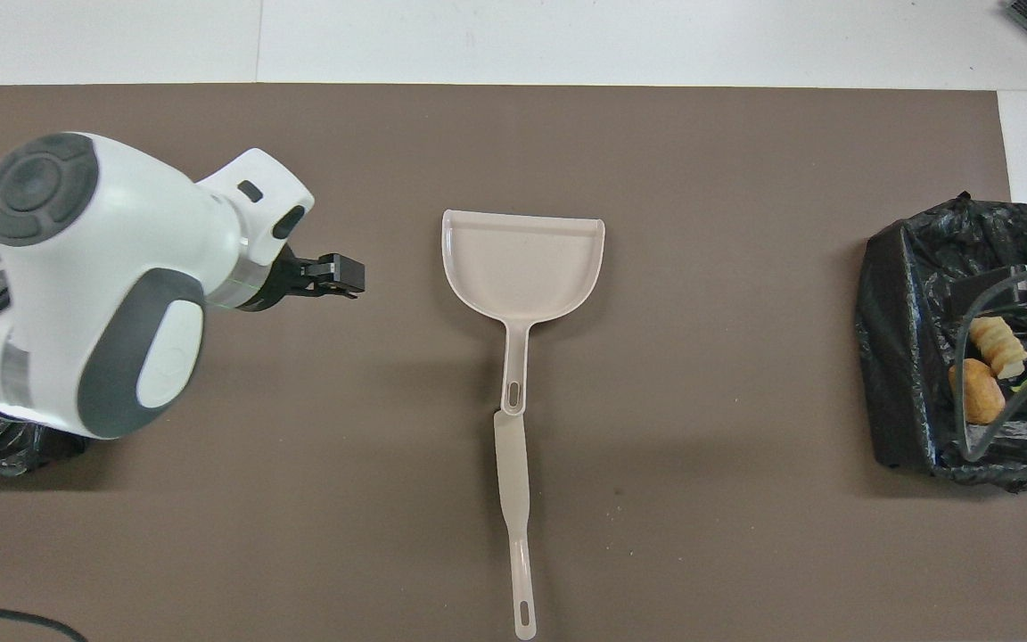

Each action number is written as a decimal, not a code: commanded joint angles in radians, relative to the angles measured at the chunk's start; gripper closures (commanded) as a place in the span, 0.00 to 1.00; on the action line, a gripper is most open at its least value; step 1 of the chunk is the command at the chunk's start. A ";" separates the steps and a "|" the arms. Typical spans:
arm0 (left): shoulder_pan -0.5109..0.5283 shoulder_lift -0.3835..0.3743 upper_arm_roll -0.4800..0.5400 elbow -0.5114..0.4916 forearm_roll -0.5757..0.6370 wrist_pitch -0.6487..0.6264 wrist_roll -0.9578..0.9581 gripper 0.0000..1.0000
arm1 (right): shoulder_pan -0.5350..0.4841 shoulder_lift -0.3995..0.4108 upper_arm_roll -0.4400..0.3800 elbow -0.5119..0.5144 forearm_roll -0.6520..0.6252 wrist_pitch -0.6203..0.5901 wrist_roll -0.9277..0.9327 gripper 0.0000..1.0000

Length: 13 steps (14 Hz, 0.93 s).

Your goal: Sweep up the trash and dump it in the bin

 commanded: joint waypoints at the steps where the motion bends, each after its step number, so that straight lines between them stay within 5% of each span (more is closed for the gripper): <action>1: 0.052 -0.052 -0.009 -0.017 0.003 -0.056 0.083 0.00 | -0.002 -0.011 -0.005 -0.009 0.019 0.003 -0.015 0.00; 9: 0.079 -0.176 -0.003 0.061 0.086 -0.207 0.074 0.00 | -0.002 -0.011 -0.005 -0.009 0.019 0.003 -0.015 0.00; 13: 0.080 -0.168 -0.003 0.117 0.121 -0.220 0.074 0.00 | -0.002 -0.011 -0.005 -0.009 0.019 0.003 -0.015 0.00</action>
